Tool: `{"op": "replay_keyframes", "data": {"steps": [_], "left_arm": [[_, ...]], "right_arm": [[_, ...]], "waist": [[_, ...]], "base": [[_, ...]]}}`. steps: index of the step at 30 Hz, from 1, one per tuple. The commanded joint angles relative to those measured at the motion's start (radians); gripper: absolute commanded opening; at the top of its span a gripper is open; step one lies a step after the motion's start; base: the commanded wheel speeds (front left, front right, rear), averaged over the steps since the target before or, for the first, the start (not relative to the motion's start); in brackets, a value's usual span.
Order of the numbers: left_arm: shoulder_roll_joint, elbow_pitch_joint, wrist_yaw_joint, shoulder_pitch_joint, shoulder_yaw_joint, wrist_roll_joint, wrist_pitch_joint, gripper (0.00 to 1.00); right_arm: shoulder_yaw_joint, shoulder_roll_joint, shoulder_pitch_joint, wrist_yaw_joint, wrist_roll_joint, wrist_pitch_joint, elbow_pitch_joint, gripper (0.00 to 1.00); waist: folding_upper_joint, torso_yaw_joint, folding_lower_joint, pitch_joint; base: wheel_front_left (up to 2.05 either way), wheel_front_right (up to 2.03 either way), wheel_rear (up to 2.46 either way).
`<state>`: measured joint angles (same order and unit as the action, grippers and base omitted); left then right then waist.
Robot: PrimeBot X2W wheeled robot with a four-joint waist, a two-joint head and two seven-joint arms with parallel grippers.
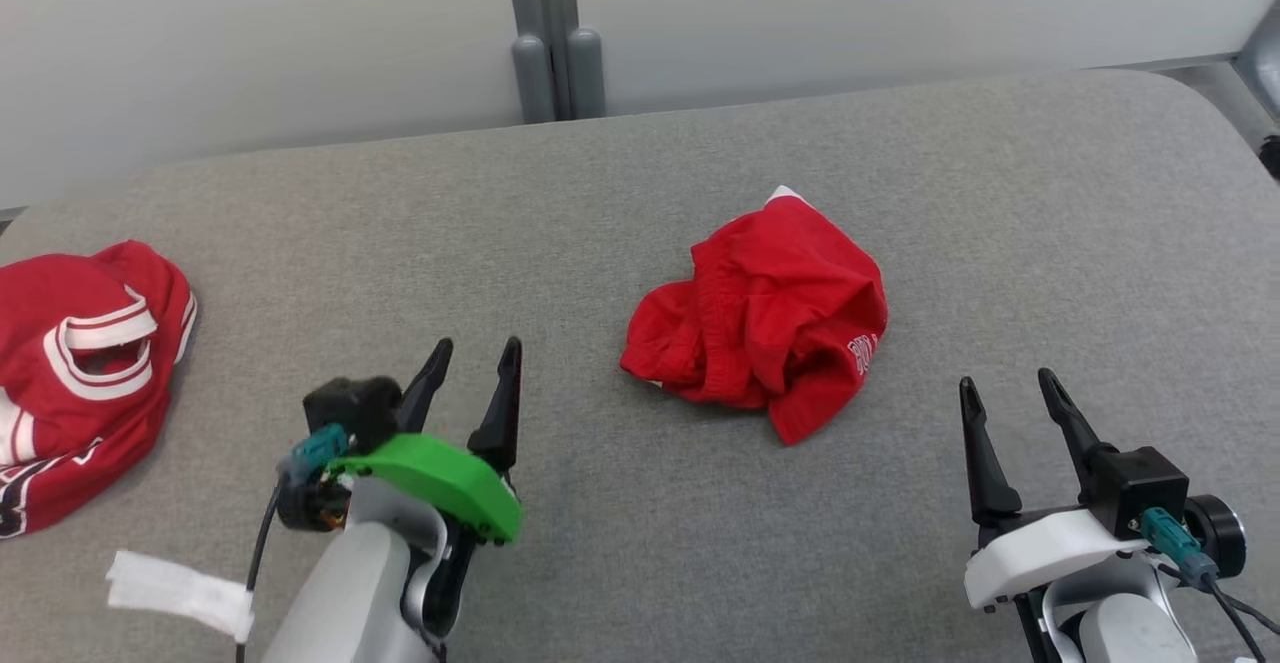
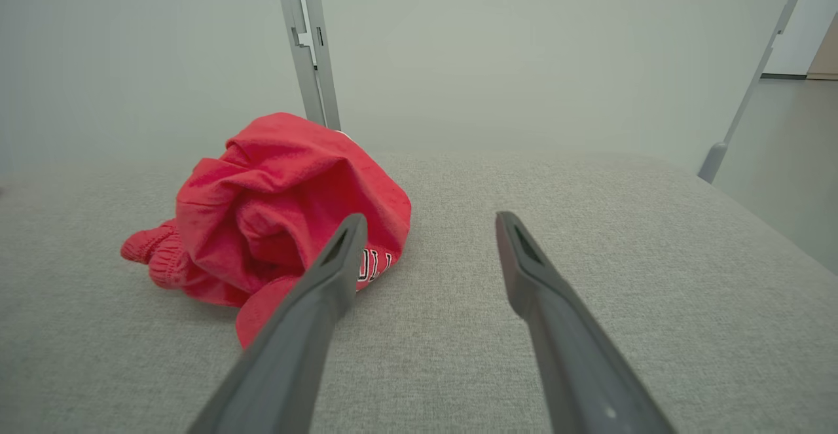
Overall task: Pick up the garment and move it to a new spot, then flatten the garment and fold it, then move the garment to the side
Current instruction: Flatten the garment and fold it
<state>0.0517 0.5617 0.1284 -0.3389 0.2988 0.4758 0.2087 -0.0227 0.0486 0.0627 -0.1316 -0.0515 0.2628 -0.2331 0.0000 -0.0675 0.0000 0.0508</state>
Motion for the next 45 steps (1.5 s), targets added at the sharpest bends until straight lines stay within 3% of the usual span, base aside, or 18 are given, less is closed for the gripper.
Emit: {"op": "replay_keyframes", "data": {"steps": [1, 7, 11, 23, 27, 37, 45], "left_arm": [[0.000, 0.029, 0.003, -0.056, 0.023, 0.048, -0.033, 1.00], [0.000, 0.128, 0.003, -0.222, 0.105, 0.228, -0.208, 1.00], [0.000, 0.198, -0.009, -0.312, 0.150, 0.279, -0.285, 1.00], [0.001, 0.320, -0.057, -0.437, 0.204, 0.523, -0.397, 1.00], [0.001, 0.361, -0.088, -0.463, 0.230, 0.563, -0.417, 1.00], [0.001, 0.378, -0.100, -0.516, 0.284, 0.679, -0.416, 1.00], [0.001, 0.429, -0.082, -0.561, 0.286, 0.725, -0.375, 1.00]], "right_arm": [[0.007, 0.003, 0.009, 0.002, -0.007, 0.003, -0.005, 1.00], [0.039, 0.003, 0.030, 0.002, -0.015, 0.003, -0.010, 1.00], [0.059, 0.003, 0.045, 0.002, -0.025, 0.003, -0.009, 1.00], [0.082, 0.002, 0.065, 0.002, -0.057, 0.003, 0.011, 1.00], [0.086, 0.002, 0.068, 0.002, -0.061, 0.003, 0.010, 1.00], [0.098, 0.003, 0.077, 0.002, -0.071, 0.003, 0.015, 1.00], [0.096, 0.002, 0.084, 0.002, -0.074, 0.003, 0.017, 1.00]], "waist": [[0.0000, -0.047, 0.0000, 0.021], [0.0000, -0.134, 0.0000, 0.050], [0.0000, -0.191, 0.0000, 0.079], [0.0000, -0.298, 0.0000, 0.144], [0.0000, -0.309, 0.0000, 0.150], [0.0000, -0.334, 0.0000, 0.169], [0.0000, -0.361, 0.0000, 0.187]], "base": [[0.00, 0.00, 0.00], [0.00, 0.00, 0.00], [0.00, 0.00, 0.00], [0.00, 0.00, 0.00], [0.00, 0.00, 0.00], [0.00, 0.00, 0.00], [0.00, 0.00, 0.00]]}}
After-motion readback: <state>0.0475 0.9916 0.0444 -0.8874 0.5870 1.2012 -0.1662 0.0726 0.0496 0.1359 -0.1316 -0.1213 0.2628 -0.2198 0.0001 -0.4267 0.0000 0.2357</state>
